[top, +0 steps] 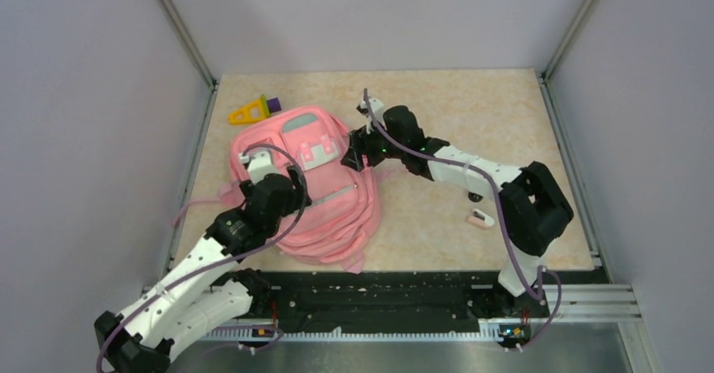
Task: Pack the student bag
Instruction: Zip the student bag at the center of the board, then unzip the student bag at the center of the board.
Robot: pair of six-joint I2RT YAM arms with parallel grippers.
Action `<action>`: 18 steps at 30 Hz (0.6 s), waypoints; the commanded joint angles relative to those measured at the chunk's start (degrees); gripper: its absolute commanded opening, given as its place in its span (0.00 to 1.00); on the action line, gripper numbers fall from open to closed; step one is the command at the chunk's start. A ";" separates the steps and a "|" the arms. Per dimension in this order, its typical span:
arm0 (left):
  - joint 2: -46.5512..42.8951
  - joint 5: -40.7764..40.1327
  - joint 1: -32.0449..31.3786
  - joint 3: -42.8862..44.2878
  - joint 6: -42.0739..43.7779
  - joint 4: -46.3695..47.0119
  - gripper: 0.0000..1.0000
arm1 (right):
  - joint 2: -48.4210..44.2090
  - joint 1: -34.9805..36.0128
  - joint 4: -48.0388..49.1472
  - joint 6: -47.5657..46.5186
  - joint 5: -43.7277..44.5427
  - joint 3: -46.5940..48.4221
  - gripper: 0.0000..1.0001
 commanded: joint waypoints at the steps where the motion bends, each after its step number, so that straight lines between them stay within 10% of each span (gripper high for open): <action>1: -5.94 -9.14 4.62 -2.33 -5.09 -4.73 0.90 | 3.36 1.14 -0.72 -0.58 -5.65 0.08 0.62; 9: -5.24 -1.65 11.51 -9.14 -4.26 2.39 0.78 | 9.41 3.57 -3.40 -2.04 -6.56 2.95 0.52; 13: -2.37 6.14 15.11 -13.57 -0.66 15.75 0.55 | 8.66 4.85 -4.66 -1.42 -6.73 1.38 0.17; 18: 6.84 13.71 19.78 -12.38 4.67 23.56 0.21 | 3.39 7.08 -2.52 1.00 -6.50 -6.46 0.06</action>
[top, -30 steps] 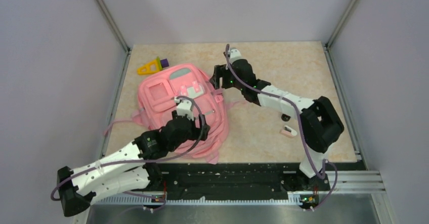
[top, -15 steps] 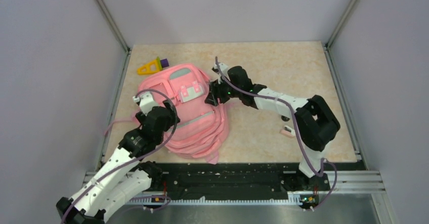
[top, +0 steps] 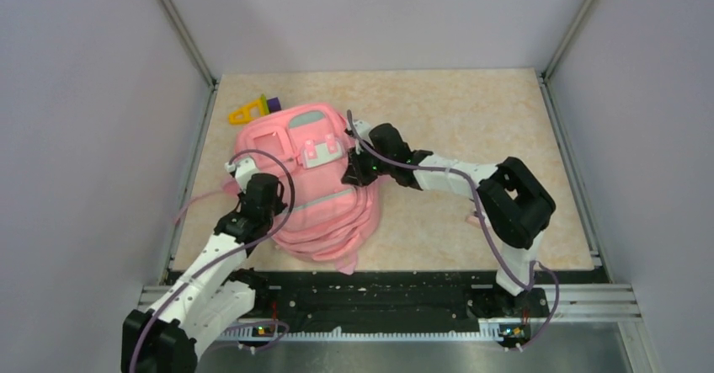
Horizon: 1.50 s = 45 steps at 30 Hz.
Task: Pack the student bag
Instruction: Unzip the student bag at the center of the board.
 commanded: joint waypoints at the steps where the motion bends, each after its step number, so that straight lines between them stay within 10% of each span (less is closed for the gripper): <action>1: 7.84 10.78 2.31 0.86 5.76 15.38 0.17 | -6.23 3.46 -0.12 2.38 -3.44 -7.62 0.07; 8: 14.18 6.87 2.79 6.68 9.03 13.69 0.00 | -13.18 3.48 2.04 4.26 -9.28 -18.81 0.40; 21: 17.89 6.53 4.51 9.51 10.56 11.81 0.00 | -24.48 3.80 -11.51 -2.26 -22.99 -21.95 0.51; 45: 17.11 10.02 4.82 8.97 10.24 11.74 0.00 | -26.94 15.22 1.63 -9.96 17.24 -25.27 0.58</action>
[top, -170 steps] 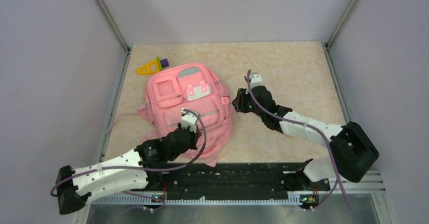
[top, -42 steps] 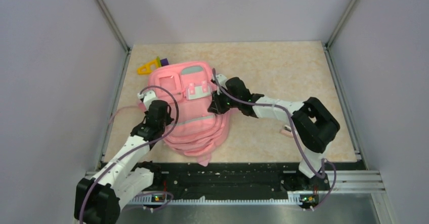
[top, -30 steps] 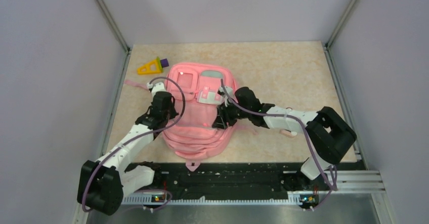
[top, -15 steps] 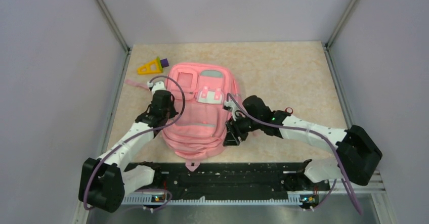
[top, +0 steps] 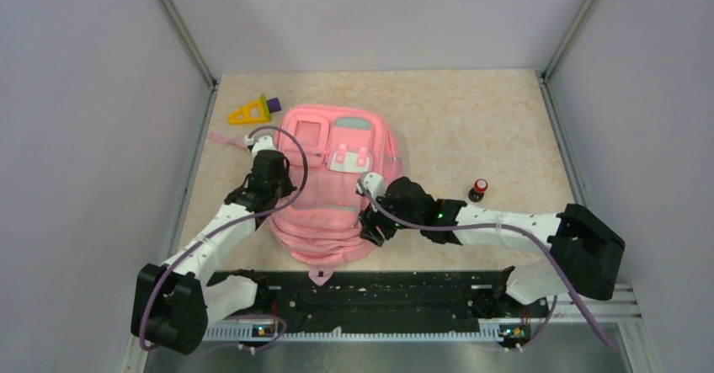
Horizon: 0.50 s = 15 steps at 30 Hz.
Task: Pack the student bag
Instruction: Unzip the student bag at the center of the board.
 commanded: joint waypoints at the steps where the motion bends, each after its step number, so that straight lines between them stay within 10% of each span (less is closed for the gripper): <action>1: 0.12 -0.26 0.57 0.16 -1.48 0.68 0.00 | 3.09 1.40 3.62 -2.60 5.92 2.28 0.57; 9: -0.07 0.21 0.49 0.15 -1.48 0.69 0.00 | 7.87 4.74 4.83 -4.33 11.89 4.00 0.47; 13: -0.73 0.15 0.52 -0.18 -2.36 0.44 0.00 | 9.05 5.60 3.64 -4.18 13.24 5.26 0.06; 15: -1.92 0.53 0.50 -0.79 -3.85 0.25 0.00 | 8.44 5.73 1.89 -3.02 13.59 5.77 0.00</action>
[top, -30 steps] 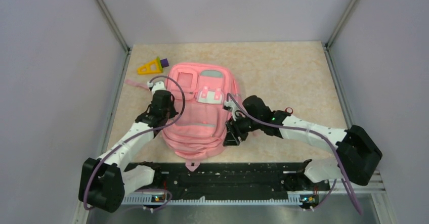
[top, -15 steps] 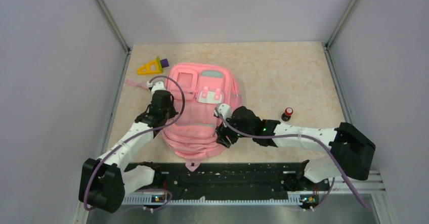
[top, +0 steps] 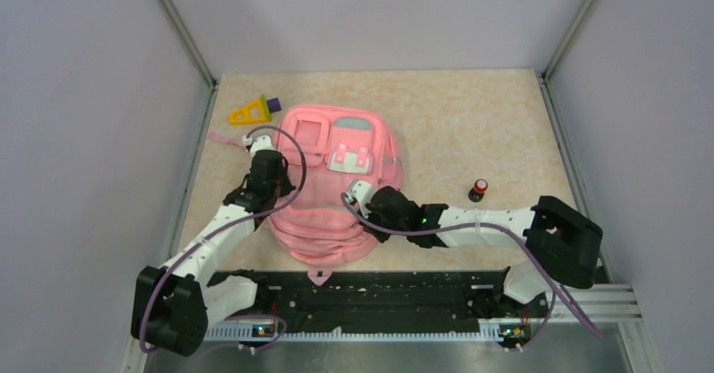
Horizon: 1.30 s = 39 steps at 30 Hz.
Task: Pack the student bag
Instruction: Unzip the student bag at the center of the board.
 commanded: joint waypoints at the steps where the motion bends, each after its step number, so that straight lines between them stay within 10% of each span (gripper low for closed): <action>1: -2.21 0.96 0.19 -1.05 -4.89 -0.10 0.00 | -0.12 1.53 0.02 1.98 2.20 3.97 0.00; 7: -7.12 5.42 -1.32 -7.40 -15.20 6.53 0.00 | -5.38 1.51 -7.53 10.16 5.51 6.00 0.00; 19: -9.51 -10.66 -16.18 -9.42 -26.92 12.77 0.00 | -5.51 1.64 -7.30 12.89 -15.86 7.69 0.00; 37: -2.62 -28.18 -33.36 -8.43 -38.07 19.13 0.00 | -9.36 4.61 14.04 24.64 -0.45 -2.99 0.00; 39: -2.84 -27.54 -33.26 -8.06 -34.10 18.73 0.21 | -10.36 4.67 13.18 24.62 1.57 -3.38 0.00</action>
